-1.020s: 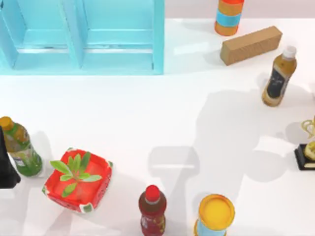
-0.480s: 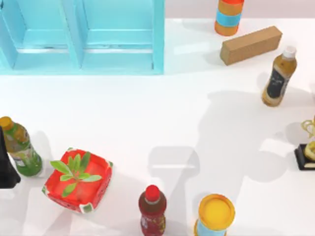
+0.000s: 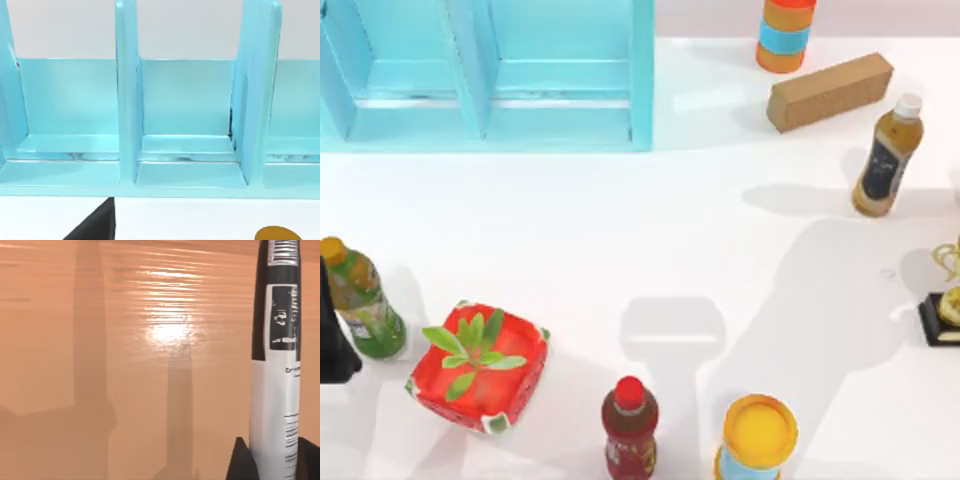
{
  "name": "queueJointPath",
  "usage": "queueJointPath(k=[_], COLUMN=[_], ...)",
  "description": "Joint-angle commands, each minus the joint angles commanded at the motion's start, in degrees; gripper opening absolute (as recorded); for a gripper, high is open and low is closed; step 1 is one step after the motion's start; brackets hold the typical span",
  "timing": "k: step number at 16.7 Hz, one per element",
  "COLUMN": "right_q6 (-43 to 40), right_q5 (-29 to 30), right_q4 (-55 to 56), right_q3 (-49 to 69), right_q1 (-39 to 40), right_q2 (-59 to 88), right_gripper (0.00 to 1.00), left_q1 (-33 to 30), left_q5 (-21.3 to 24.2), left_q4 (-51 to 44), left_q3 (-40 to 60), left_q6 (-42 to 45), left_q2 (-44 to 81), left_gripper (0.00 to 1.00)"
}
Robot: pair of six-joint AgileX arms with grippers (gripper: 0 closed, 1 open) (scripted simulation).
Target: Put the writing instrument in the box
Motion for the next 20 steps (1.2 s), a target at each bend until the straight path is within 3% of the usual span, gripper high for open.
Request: queueJointPath(k=[4,17,20], right_q6=[0.03,0.03,0.03], right_q5=[0.01,0.01,0.01], right_q4=[0.16,0.16,0.16], right_q3=[-0.16,-0.16,-0.16], right_q1=[-0.02,-0.02,-0.02], right_q2=[-0.06,-0.06,-0.06], right_gripper=[0.00,0.98,1.00], left_q1=[0.00,0.00,0.00], left_q5=[0.00,0.00,0.00], left_q4=[0.00,0.00,0.00], left_q3=[0.00,0.00,0.00], left_q6=[0.00,0.00,0.00], left_q2=[0.00,0.00,0.00], left_gripper=[1.00,1.00,1.00])
